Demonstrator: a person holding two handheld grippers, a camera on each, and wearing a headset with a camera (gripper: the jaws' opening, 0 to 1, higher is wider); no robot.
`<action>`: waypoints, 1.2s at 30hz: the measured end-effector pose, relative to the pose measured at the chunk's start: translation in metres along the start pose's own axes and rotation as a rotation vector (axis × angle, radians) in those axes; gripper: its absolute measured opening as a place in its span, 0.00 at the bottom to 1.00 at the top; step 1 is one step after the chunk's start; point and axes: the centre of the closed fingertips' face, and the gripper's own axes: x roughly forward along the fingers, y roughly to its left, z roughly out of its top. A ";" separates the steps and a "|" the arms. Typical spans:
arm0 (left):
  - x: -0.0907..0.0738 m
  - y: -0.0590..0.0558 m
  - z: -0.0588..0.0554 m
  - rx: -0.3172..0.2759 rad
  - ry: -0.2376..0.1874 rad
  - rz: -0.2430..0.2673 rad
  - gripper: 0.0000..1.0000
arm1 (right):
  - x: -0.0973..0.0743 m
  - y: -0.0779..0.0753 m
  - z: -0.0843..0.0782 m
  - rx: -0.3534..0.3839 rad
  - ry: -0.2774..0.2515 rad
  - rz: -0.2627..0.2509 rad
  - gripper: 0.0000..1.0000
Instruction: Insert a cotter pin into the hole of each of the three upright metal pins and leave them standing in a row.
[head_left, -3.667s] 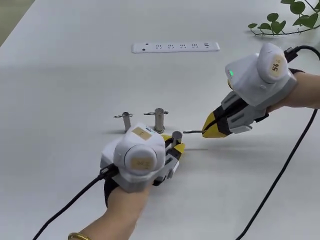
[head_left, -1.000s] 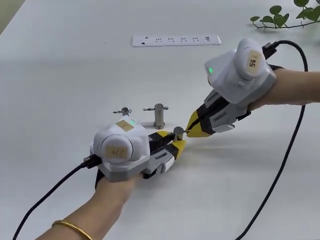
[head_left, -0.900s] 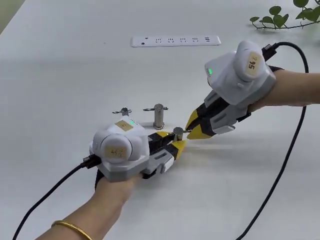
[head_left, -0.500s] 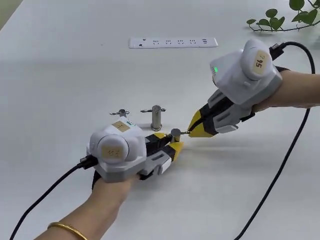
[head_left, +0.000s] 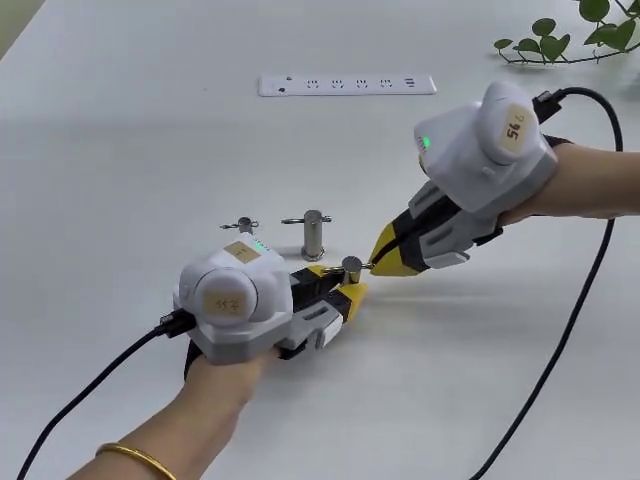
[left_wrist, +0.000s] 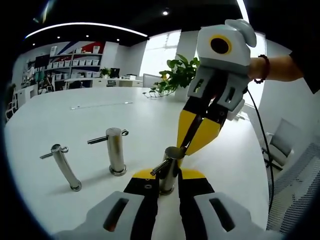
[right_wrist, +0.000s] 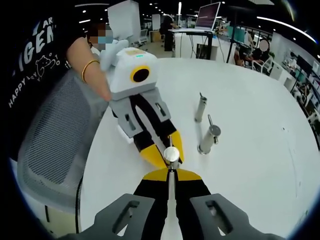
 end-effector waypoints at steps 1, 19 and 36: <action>0.000 0.000 0.000 -0.001 0.000 0.000 0.11 | 0.001 0.000 0.000 -0.002 0.000 0.000 0.00; 0.001 -0.001 0.000 -0.014 0.003 0.006 0.12 | 0.001 0.000 0.003 -0.010 -0.010 -0.007 0.00; -0.010 0.001 -0.005 0.014 0.043 0.014 0.31 | 0.002 -0.001 0.006 0.025 -0.028 -0.038 0.09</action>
